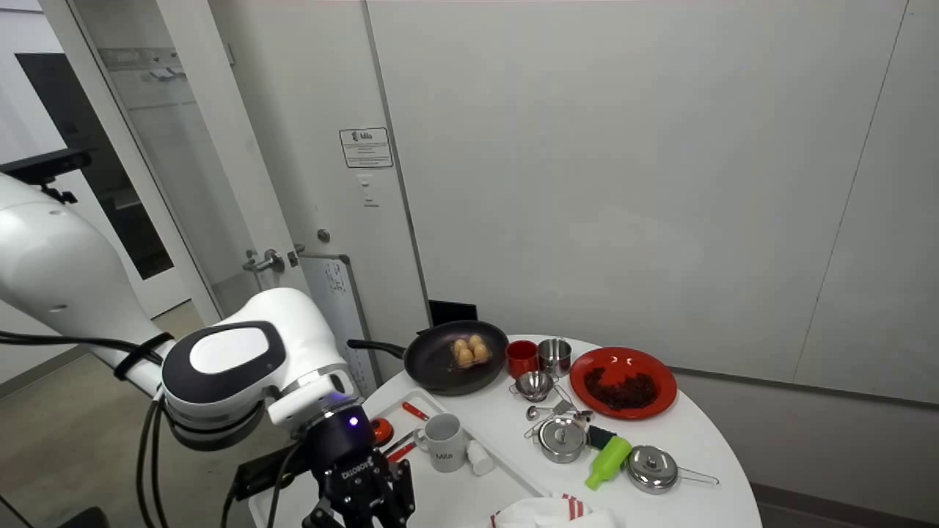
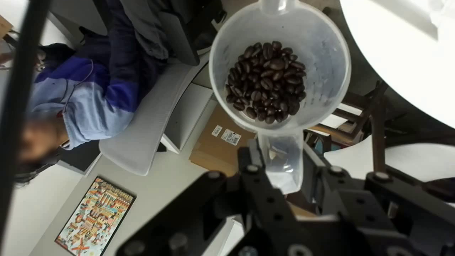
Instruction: Pour the contents in the clear jug into the red bowl
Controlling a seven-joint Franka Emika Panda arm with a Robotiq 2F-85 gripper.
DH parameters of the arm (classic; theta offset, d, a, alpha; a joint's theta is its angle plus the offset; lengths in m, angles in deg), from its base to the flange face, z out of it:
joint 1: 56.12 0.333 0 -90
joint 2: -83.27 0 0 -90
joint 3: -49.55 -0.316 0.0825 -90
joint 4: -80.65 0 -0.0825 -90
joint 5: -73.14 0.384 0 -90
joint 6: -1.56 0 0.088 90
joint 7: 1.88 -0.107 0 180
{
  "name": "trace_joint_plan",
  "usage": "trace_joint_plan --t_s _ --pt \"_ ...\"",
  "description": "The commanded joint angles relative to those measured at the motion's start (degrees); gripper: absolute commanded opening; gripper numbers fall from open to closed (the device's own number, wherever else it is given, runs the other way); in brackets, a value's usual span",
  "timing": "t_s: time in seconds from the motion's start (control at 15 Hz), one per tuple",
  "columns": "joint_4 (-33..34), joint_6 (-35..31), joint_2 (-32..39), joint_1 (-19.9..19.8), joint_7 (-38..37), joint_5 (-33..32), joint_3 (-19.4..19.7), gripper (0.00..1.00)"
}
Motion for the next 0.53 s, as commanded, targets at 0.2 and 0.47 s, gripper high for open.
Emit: trace_joint_plan --t_s 0.2,0.47 --pt "2.5 7.2 8.1 4.6 -8.8 -4.8 1.3 0.08" --pt "3.2 8.4 9.3 5.2 -10.4 -6.6 1.2 0.08"
